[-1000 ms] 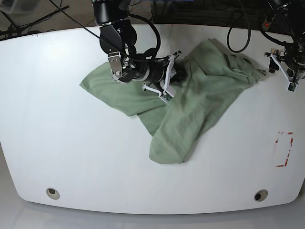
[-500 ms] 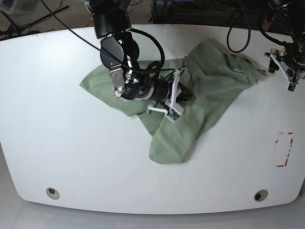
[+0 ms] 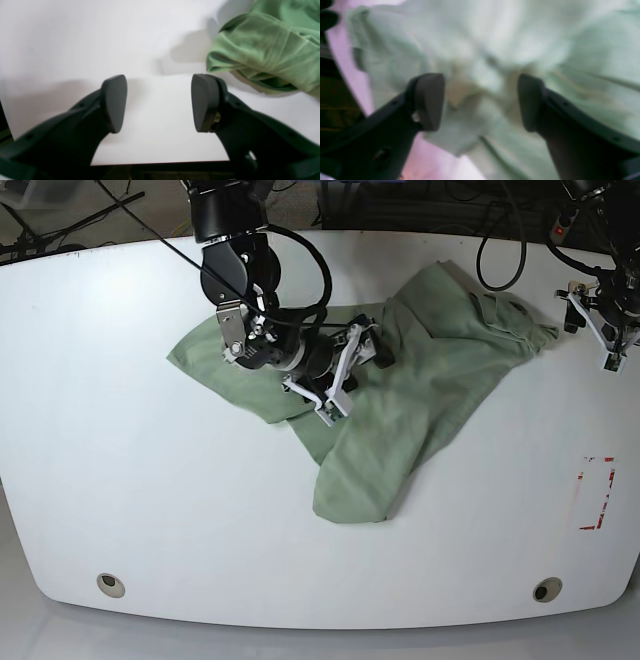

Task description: Fold the T-shirt properly

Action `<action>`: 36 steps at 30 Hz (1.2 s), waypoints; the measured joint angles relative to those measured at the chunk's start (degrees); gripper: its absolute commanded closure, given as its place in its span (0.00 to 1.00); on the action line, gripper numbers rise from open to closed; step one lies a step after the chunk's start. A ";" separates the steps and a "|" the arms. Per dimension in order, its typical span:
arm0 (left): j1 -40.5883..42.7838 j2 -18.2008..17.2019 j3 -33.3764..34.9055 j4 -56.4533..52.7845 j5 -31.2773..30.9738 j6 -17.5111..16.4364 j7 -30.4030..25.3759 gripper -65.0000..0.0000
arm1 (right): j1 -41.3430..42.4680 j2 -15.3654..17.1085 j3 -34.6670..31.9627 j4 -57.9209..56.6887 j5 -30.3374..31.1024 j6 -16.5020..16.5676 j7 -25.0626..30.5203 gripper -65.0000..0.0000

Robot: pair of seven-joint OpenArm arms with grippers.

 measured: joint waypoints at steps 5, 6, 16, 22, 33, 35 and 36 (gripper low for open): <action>0.00 -0.02 0.00 0.00 0.02 0.00 0.00 0.44 | -0.79 -0.72 -0.15 -0.55 -0.55 -0.04 0.00 0.24; 0.00 0.00 0.00 0.00 -0.02 0.00 0.00 0.44 | -0.66 -1.36 0.15 -1.51 -0.85 -0.07 0.09 0.24; 0.00 0.11 -0.04 0.00 0.00 0.00 0.00 0.44 | -0.28 -1.90 -0.31 -7.23 -0.35 -0.33 4.76 0.49; -0.02 0.11 -0.04 0.00 0.02 0.00 0.00 0.44 | 1.99 -2.43 -0.57 -9.97 -0.66 -0.26 5.01 0.68; 0.00 0.09 -0.04 0.00 0.00 0.00 0.00 0.44 | 3.04 -2.36 -0.50 -10.64 -1.27 -0.28 4.22 1.00; -0.02 0.09 -0.04 0.00 0.00 0.00 -0.02 0.44 | 3.13 -2.34 -0.52 -8.31 -1.33 -0.33 4.07 1.00; 0.00 0.09 -0.04 0.00 0.00 0.00 0.00 0.44 | 3.21 -2.34 -0.50 -7.23 -1.22 -0.28 4.13 1.00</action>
